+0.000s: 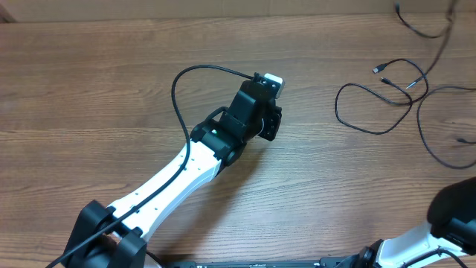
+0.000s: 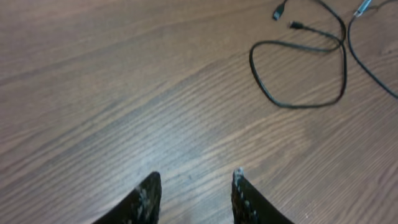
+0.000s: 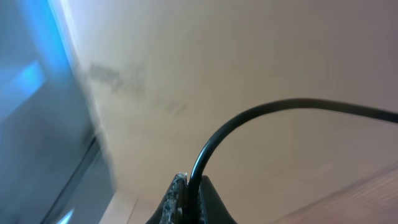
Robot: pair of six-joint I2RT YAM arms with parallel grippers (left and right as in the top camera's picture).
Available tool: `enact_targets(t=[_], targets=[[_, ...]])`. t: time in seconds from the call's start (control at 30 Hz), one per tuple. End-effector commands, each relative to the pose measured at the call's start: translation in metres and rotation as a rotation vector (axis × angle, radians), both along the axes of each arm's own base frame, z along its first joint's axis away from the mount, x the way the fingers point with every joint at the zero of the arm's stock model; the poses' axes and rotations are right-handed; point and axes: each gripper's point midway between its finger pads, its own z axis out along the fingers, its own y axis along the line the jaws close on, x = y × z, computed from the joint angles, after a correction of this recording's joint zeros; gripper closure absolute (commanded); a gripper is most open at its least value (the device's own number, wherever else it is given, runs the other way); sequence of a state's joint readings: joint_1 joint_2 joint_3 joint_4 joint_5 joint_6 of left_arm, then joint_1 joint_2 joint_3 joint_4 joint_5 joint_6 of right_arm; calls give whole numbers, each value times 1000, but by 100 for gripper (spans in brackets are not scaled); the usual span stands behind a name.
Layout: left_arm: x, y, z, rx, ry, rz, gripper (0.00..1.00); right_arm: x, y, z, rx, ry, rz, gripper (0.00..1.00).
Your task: Untangle cables
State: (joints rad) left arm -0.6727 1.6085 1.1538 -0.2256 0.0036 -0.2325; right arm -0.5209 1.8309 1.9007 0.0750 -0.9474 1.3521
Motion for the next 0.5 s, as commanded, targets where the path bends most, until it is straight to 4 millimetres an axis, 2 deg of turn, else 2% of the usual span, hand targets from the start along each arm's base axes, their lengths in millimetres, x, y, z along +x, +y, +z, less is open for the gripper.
enact_targets(t=[0.0,0.1,0.27,0.33,0.47], targets=[[4,-2,-17,34,13,-3,63,-25,66,54,9,-99,157,96],[1,-1,-31,58,51,-9,62,-25,90,68,-4,-164,188,96],[-7,-1,-39,69,93,-30,63,-20,89,68,-30,-189,143,96],[-9,0,-41,75,103,-31,63,-17,80,67,-58,-202,102,96],[-17,-4,-44,58,140,-69,62,-8,45,54,-107,-172,-36,96]])
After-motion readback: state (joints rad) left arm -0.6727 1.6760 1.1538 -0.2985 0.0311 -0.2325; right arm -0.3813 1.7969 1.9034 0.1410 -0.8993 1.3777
